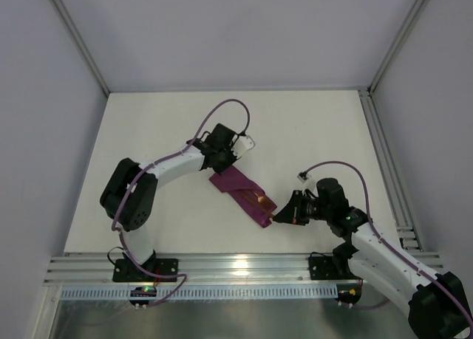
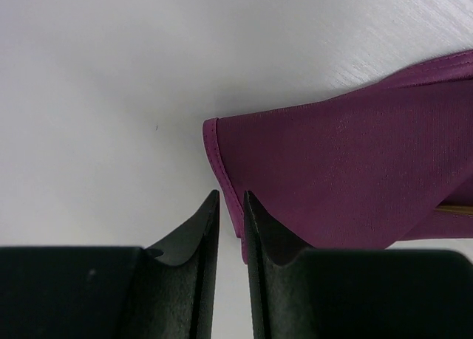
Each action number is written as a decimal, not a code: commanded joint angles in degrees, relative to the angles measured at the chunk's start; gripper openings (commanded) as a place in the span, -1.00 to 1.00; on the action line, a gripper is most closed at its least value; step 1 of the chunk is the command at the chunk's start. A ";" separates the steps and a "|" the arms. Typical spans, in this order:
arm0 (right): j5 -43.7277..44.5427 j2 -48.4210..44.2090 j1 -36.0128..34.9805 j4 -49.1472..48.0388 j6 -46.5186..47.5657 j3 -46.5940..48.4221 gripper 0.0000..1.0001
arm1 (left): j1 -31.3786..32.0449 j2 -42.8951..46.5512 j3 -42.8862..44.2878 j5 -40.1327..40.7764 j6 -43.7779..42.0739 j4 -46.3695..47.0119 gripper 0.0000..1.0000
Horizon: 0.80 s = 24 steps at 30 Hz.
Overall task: Fold the napkin into a case and place the utensils inside
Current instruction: Stuff the knife into the folded napkin.
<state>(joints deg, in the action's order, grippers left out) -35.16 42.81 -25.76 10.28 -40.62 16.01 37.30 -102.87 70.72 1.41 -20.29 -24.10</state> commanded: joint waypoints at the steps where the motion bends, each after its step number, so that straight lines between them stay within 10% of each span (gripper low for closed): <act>1: 1.76 0.44 0.18 -2.29 1.51 -0.19 -0.94 | -0.47 -0.75 1.97 -1.06 1.31 2.56 -0.59; 24: -0.36 20.39 0.27 -15.12 2.92 4.20 -0.94 | -0.47 -1.99 -1.54 -4.14 0.52 2.65 -0.67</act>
<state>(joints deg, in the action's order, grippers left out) -36.34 62.52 -25.65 -1.93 -37.91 17.61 37.10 -105.27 70.17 -1.23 -19.86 -22.92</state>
